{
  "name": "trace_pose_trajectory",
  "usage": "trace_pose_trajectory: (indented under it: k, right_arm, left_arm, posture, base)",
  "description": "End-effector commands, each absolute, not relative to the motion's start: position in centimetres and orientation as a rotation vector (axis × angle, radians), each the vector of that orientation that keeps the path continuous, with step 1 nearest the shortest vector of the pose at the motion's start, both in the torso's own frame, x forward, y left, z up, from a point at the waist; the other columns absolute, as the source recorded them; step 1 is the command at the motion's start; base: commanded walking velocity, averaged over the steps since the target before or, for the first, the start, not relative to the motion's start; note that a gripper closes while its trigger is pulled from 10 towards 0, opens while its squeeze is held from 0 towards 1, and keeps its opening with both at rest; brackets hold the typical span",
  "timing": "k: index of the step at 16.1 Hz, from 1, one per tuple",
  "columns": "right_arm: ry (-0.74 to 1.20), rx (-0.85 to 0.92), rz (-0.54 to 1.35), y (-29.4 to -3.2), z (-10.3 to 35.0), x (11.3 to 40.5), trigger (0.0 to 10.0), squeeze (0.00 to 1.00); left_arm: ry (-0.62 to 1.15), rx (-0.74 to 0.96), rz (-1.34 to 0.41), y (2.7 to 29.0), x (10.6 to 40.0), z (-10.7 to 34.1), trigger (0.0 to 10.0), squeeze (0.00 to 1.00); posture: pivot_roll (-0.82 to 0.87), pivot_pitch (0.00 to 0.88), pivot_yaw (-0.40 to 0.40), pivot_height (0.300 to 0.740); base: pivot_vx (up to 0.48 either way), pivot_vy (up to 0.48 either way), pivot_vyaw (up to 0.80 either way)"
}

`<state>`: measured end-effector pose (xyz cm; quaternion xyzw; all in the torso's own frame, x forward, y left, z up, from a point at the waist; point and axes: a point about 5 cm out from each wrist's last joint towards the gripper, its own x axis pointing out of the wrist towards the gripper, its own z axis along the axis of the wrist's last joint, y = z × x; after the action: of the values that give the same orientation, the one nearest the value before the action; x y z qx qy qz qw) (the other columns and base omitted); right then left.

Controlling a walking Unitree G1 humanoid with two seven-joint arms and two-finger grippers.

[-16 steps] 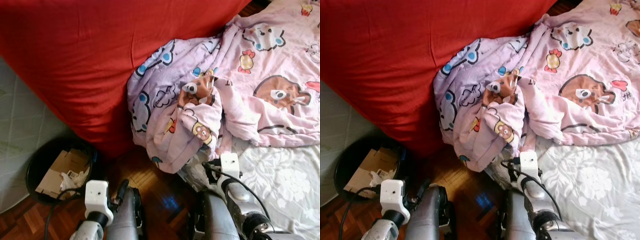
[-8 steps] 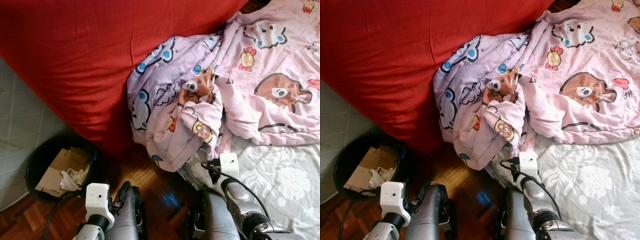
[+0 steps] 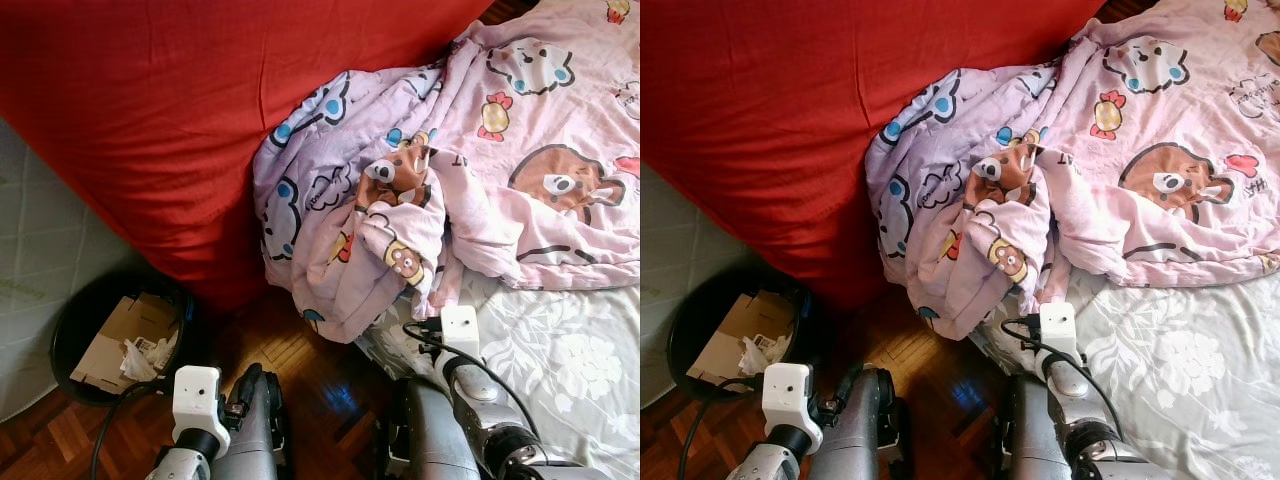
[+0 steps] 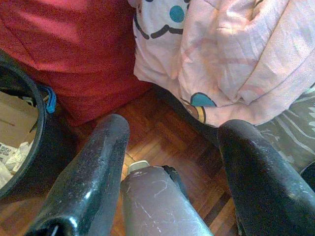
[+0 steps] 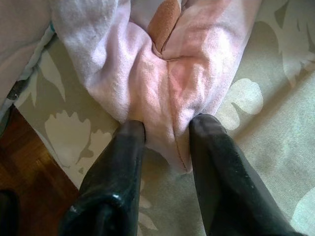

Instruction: Clean up the room

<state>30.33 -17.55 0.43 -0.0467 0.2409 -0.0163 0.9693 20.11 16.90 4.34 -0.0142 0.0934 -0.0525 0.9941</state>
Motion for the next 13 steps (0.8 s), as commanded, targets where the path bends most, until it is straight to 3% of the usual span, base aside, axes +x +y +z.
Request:
trace_pose_trajectory:
  k: [1, 9, 13]
  right_arm:
    - [0.529, -0.088, -0.03, -17.3, -0.6, 29.4, 0.0, 0.0]
    - [0.523, -0.088, -0.038, -17.0, -0.6, 29.4, 0.0, 0.0]
    - [0.497, -0.058, -0.061, -16.8, -0.3, 29.6, 0.0, 0.0]
  left_arm:
    - [0.233, -0.033, -0.098, 17.0, 19.3, 3.5, 10.0, 0.0]
    - [0.24, -0.041, -0.103, 16.5, 19.9, 3.1, 10.0, 0.0]
    - [0.242, -0.049, -0.103, 16.2, 21.9, 2.5, 10.0, 0.0]
  posture:
    - [0.12, 0.379, 0.047, 0.633]
    - [0.11, 0.368, 0.04, 0.633]
    - [0.08, 0.299, 0.028, 0.633]
  base:
    - [0.0, 0.0, 0.0]
    - [0.0, 0.0, 0.0]
    - [0.0, 0.0, 0.0]
